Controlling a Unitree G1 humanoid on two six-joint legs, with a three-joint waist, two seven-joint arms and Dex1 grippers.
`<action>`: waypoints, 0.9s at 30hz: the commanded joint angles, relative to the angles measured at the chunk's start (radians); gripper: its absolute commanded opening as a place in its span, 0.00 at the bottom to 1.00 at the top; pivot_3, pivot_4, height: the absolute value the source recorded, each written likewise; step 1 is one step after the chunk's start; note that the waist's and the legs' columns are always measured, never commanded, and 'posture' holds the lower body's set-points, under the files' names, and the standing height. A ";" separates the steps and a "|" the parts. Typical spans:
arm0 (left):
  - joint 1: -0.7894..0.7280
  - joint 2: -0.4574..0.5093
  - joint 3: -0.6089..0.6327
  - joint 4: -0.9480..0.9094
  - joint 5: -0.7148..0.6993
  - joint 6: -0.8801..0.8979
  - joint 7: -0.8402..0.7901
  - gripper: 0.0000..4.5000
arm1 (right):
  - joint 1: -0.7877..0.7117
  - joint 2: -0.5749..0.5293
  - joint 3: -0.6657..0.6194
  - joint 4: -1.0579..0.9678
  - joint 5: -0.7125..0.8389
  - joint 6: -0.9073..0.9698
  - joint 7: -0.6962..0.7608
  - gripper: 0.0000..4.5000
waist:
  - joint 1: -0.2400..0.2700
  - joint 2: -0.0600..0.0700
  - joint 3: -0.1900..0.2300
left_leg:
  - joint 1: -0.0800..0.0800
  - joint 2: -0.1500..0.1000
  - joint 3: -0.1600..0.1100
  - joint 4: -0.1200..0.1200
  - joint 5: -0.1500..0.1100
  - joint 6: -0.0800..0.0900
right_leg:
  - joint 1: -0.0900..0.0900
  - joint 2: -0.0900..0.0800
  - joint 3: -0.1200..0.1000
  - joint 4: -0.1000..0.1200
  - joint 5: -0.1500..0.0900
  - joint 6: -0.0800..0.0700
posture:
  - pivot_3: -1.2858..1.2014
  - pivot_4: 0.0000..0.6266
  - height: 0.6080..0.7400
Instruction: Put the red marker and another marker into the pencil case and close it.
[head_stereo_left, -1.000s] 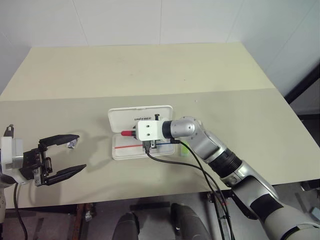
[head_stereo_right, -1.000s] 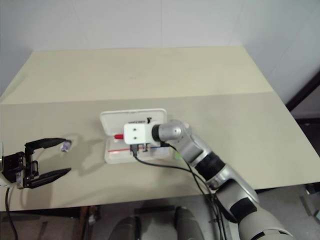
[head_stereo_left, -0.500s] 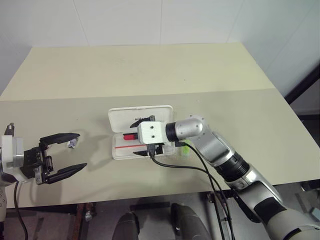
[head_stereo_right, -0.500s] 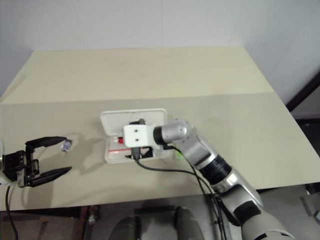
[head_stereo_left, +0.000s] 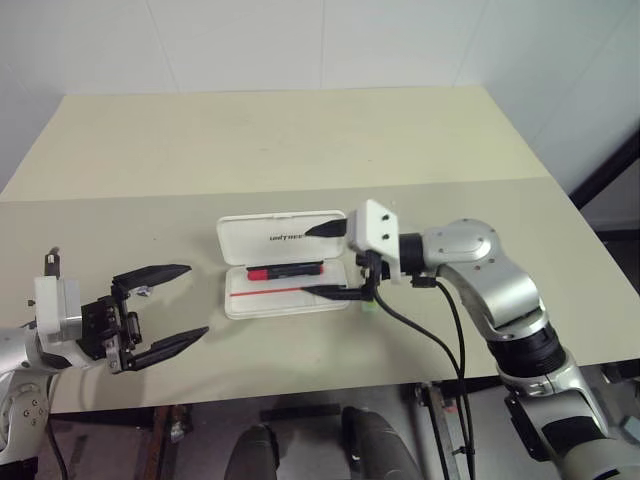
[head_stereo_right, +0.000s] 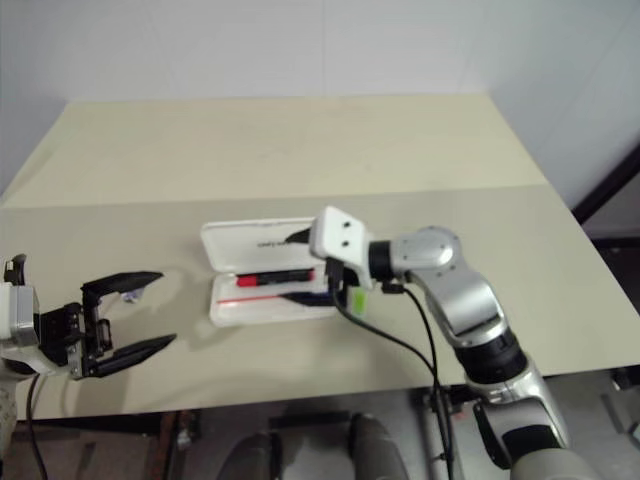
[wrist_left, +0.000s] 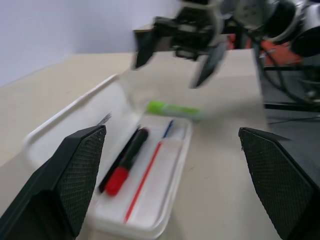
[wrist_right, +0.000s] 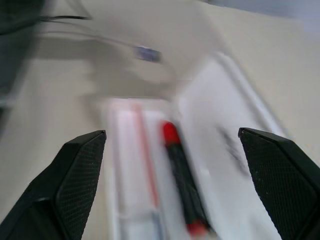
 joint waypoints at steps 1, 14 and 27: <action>0.005 0.030 0.039 0.015 -0.051 0.021 -0.050 1.00 | 0.043 -0.058 -0.058 -0.144 0.019 0.255 -0.101 0.99 | 0.002 0.000 0.000 | 0.000 0.000 0.000 0.000 0.000 0.000 | 0.000 0.000 0.000 0.000 -0.004 -0.007 | 0.52 0.24 1.00; -0.159 0.059 -0.021 0.175 -0.033 0.030 -0.122 1.00 | 0.093 0.015 -0.008 -0.242 -0.012 0.694 -0.431 0.99 | 0.000 0.000 0.000 | 0.000 0.000 0.000 0.001 0.000 0.000 | 0.000 0.001 0.001 -0.001 -0.007 -0.013 | 0.52 0.24 1.00; -0.116 0.053 0.003 0.147 -0.032 0.012 -0.105 1.00 | 0.082 0.028 0.041 -0.110 -0.045 0.670 -0.545 0.99 | 0.000 0.000 0.000 | -0.001 0.000 0.000 0.000 0.000 0.000 | 0.000 0.001 0.001 -0.001 -0.007 -0.012 | 0.52 0.24 1.00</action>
